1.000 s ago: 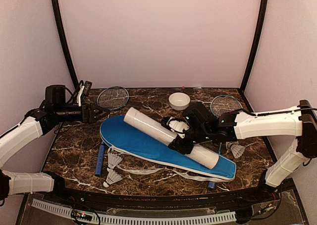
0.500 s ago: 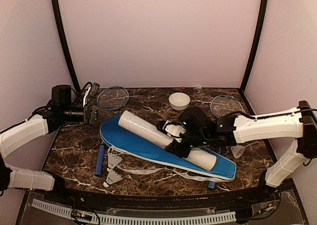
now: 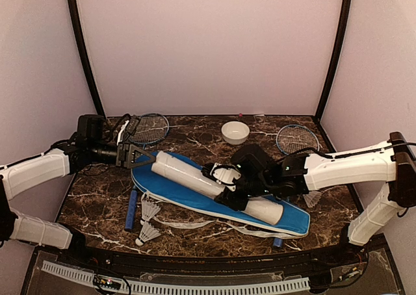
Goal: Pack up the badminton gear
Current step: Pass from the right arm to the left, then hold the shuttle tube from the racket bag.
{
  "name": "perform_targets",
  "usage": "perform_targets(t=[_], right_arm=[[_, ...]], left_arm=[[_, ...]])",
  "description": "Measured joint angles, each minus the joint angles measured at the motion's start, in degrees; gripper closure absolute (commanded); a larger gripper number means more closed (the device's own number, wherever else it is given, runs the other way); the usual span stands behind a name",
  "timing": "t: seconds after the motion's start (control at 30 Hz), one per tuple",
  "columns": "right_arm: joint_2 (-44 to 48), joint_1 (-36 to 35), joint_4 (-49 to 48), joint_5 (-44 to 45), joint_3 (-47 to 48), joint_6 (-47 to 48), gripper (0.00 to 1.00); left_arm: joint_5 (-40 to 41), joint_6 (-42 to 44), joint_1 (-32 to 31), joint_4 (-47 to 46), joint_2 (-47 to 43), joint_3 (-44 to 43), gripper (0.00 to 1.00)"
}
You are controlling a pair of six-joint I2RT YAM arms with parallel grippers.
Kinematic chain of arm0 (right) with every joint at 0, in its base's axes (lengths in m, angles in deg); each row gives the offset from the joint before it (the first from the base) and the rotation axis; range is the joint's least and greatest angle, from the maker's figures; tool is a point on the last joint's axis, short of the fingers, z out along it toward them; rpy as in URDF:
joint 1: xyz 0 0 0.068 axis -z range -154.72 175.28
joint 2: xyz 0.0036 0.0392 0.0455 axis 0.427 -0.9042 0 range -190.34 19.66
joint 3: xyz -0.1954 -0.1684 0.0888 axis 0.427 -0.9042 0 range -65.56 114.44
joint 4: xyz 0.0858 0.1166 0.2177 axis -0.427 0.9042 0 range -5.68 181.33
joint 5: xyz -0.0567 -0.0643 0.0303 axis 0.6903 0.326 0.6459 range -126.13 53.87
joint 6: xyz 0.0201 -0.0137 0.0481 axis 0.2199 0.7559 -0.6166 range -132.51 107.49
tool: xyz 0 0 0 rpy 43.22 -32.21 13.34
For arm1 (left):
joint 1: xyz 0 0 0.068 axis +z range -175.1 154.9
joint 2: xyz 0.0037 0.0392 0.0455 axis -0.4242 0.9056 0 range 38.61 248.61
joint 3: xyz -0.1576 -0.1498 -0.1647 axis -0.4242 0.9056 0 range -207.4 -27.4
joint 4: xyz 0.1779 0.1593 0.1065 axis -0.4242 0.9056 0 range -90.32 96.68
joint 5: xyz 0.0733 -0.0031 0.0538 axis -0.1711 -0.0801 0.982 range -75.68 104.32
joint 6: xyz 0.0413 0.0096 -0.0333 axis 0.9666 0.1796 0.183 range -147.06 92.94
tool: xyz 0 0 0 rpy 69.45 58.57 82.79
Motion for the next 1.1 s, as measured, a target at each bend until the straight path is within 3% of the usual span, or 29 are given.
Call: perform_targets(t=[0.53,0.8,1.1], right_arm=[[-0.7,-0.5,0.4,1.7,0.2,0.6,0.45],[-2.0,-0.6,-0.2,2.5,0.2,0.5,0.15],[-6.2,-0.9,-4.1,2.0,5.7,0.5,0.1]], left_arm=[[-0.2,-1.0,-0.1,-0.1,1.8,0.0,1.0],[-2.1,-1.9,-0.5,-1.1,2.4,0.0,1.0],[-2.7,-2.4,-0.8,-1.1,3.2,0.0,1.0]])
